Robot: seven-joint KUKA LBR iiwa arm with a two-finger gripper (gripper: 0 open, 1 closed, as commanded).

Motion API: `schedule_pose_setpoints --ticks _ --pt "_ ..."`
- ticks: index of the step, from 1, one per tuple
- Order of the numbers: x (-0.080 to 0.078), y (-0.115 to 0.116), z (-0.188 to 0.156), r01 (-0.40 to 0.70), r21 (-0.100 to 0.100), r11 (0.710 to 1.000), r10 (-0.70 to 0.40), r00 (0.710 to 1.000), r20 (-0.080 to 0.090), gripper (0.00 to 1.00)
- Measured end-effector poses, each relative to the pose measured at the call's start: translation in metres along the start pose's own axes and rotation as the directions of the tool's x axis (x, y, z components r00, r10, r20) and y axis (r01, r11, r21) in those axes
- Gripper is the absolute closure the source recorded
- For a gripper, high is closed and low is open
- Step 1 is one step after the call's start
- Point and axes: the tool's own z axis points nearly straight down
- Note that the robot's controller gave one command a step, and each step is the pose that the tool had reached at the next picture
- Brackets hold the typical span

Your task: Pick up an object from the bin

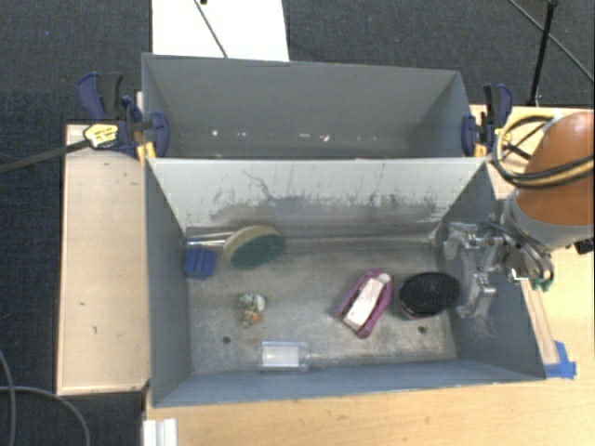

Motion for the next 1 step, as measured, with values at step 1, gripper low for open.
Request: schedule_pose_setpoints --ticks 1 --pt "0.0071 -0.0030 0.0869 -0.047 -0.001 0.999 0.047 0.999 0.001 0.00"
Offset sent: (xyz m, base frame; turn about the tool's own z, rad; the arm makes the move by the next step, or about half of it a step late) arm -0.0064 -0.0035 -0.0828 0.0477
